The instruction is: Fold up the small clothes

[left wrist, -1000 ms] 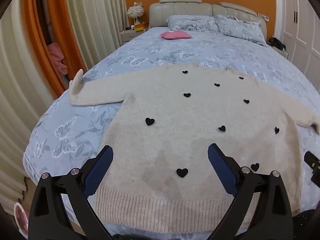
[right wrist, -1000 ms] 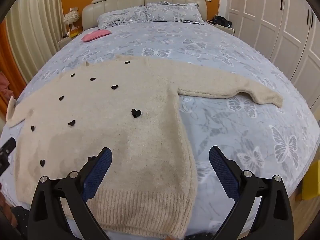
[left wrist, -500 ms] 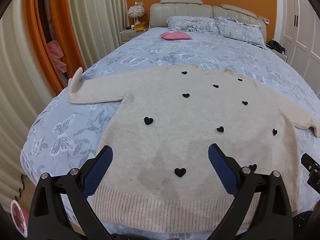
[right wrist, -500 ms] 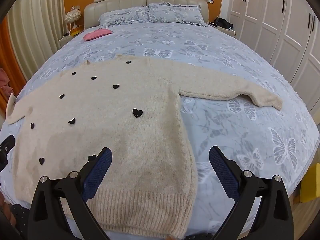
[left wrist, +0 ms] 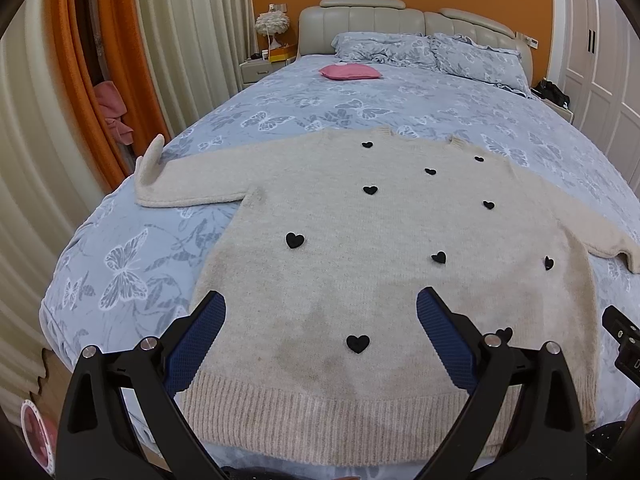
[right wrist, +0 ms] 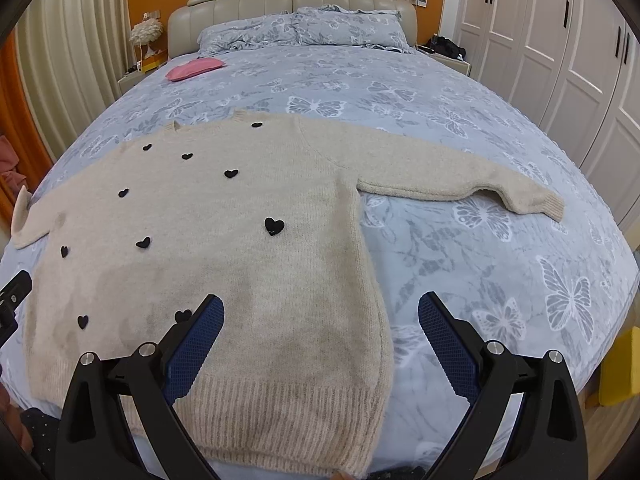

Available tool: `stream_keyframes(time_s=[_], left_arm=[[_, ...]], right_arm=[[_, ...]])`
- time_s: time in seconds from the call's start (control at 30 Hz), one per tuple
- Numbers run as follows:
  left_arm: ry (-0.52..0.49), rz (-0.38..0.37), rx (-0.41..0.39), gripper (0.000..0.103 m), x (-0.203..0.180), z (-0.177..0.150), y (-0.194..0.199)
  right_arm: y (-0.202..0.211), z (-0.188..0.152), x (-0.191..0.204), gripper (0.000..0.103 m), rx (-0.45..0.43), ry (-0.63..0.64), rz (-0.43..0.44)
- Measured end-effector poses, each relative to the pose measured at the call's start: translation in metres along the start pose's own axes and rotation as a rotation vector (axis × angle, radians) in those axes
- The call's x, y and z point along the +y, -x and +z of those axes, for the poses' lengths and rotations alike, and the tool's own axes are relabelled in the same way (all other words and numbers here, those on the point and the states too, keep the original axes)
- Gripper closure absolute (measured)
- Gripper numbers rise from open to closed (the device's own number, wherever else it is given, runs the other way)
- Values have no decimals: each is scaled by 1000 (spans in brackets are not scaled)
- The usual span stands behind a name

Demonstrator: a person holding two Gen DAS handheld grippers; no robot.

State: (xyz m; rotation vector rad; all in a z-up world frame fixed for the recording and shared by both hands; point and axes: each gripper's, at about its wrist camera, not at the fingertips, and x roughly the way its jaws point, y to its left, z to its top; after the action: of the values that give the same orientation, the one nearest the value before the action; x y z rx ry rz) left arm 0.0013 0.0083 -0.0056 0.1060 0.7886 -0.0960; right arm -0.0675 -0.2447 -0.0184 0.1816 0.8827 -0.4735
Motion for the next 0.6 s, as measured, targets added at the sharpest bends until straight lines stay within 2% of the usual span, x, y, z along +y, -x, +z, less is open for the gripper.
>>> stream_keyframes(time_s=[0.6], left_arm=[[-4,-5,-4,9,-2,0,1]], right_arm=[[0,0,0,7,1,2,-1]])
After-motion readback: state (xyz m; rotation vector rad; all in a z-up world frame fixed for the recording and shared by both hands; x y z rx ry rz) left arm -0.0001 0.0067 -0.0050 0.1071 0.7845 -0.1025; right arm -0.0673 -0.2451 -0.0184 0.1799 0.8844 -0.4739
